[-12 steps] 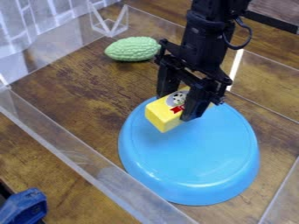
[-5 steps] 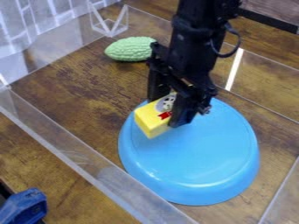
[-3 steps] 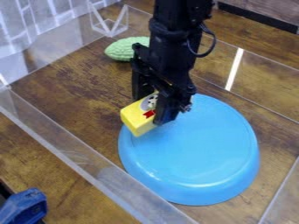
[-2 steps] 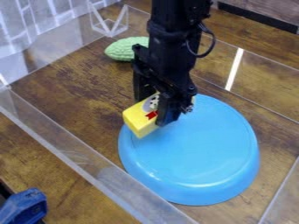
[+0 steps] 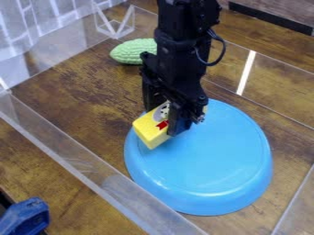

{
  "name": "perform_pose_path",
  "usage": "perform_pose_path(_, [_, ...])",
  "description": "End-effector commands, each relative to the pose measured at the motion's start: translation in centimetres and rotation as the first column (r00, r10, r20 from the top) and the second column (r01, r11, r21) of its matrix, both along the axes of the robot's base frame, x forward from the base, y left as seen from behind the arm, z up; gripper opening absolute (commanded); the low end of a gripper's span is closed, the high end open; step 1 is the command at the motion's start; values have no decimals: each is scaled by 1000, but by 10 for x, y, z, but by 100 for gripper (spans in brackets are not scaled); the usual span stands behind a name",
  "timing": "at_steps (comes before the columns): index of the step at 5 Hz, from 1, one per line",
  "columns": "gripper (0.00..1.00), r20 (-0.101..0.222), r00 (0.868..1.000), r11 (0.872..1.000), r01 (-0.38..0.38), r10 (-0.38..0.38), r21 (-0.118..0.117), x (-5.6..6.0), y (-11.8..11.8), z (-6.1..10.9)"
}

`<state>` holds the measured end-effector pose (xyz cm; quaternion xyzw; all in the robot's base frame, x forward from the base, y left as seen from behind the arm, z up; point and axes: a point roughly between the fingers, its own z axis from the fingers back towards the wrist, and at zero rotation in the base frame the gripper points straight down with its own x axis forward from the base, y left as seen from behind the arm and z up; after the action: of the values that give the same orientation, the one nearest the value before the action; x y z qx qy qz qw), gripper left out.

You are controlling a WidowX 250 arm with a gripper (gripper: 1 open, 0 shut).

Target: Remove the yellow brick from inside the blue tray and put it on the table

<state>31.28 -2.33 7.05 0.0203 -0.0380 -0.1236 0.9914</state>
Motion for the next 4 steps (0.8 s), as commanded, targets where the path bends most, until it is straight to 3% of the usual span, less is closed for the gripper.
perform_pose_path(1, [0, 99, 995, 1000, -15, 16, -13, 7, 5, 20])
perform_pose_path(3, [0, 143, 989, 999, -24, 27, -23, 11, 9, 15])
perform_pose_path(4, [100, 158, 987, 999, -29, 33, -26, 13, 10, 10])
